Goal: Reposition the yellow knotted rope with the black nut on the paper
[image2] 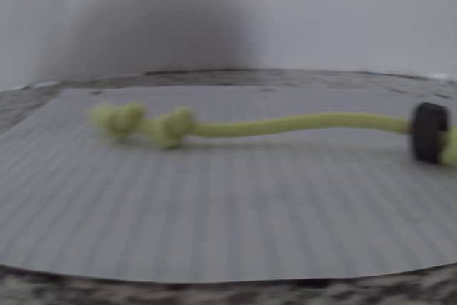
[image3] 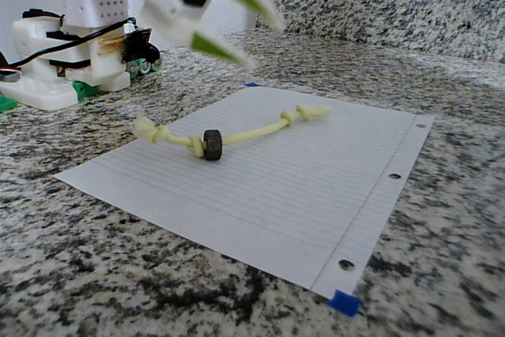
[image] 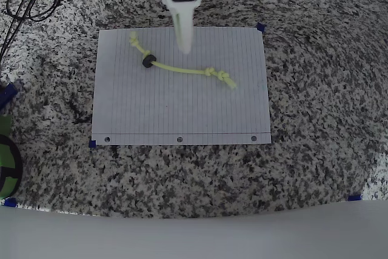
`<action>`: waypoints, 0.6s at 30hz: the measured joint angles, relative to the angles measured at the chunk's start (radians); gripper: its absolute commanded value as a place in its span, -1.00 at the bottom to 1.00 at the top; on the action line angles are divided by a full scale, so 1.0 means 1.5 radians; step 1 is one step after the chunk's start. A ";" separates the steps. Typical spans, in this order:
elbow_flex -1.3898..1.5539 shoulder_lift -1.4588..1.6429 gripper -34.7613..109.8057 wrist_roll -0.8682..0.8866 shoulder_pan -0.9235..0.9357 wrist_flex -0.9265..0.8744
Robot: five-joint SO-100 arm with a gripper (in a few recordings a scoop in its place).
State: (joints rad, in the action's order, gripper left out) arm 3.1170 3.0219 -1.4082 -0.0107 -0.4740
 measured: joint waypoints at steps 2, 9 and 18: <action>-0.031 -0.043 0.16 -0.028 0.039 -0.013; -0.168 -0.193 0.16 -0.155 0.141 -0.131; -0.312 -0.350 0.16 -0.280 0.189 -0.313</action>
State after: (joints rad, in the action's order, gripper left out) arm 2.6492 2.4973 -1.8285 0.2730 -0.9434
